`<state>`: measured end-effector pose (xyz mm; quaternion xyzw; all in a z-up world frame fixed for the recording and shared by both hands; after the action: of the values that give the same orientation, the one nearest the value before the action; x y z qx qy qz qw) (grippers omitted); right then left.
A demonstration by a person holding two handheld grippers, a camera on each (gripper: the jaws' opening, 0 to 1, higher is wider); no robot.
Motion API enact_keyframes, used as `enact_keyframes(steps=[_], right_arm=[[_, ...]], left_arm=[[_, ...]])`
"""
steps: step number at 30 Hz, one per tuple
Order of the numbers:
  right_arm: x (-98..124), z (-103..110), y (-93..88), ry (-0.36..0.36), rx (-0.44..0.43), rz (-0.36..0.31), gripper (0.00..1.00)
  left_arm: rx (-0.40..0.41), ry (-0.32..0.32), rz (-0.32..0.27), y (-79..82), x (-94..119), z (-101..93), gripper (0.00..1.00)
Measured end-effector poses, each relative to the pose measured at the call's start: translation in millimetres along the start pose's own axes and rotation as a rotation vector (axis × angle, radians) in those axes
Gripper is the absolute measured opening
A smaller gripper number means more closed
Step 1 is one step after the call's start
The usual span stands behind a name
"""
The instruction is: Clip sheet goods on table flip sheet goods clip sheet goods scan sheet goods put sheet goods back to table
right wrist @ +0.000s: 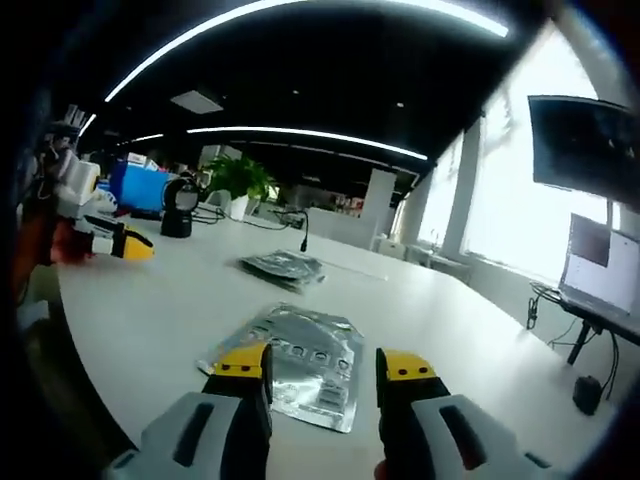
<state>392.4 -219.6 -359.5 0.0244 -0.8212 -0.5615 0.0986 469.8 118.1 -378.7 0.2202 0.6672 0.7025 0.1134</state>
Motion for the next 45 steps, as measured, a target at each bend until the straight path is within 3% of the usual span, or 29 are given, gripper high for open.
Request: enact_keyframes(steps=[9,18,37,45], right_arm=[[-1.8,-3.4,0.1,0.011,-0.023,-0.003,0.33],[0.5,-11.6,1.1,0.025,-0.047,-0.025,0.0],[-0.5,-15.1,0.1,0.104,-0.041,-0.04,0.0],[-0.2,-25.6,1.0,0.108,-0.054,-0.093,0.0]], left_arm=[[-0.002,-0.002,-0.001,0.2,-0.1,-0.1,0.07],[-0.005,0.003,-0.003,-0.1,0.8,-0.2,0.07],[-0.012,0.001,0.001,-0.7,0.3,-1.2,0.06],[-0.013,-0.001,0.003,-0.9,-0.1,-0.8,0.06]])
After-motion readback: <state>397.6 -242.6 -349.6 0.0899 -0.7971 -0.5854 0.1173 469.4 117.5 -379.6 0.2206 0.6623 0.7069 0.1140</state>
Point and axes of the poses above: the point that each gripper's makers call its tool centre point, and the gripper's own axes: x roughly backward along the fingers, z roughly to its left, y roughly out of its top, the point moved 9 cm from there along x, roughly backward along the fingers, and after that the axes turned 4 degrees about x, right-handed, at the moved point
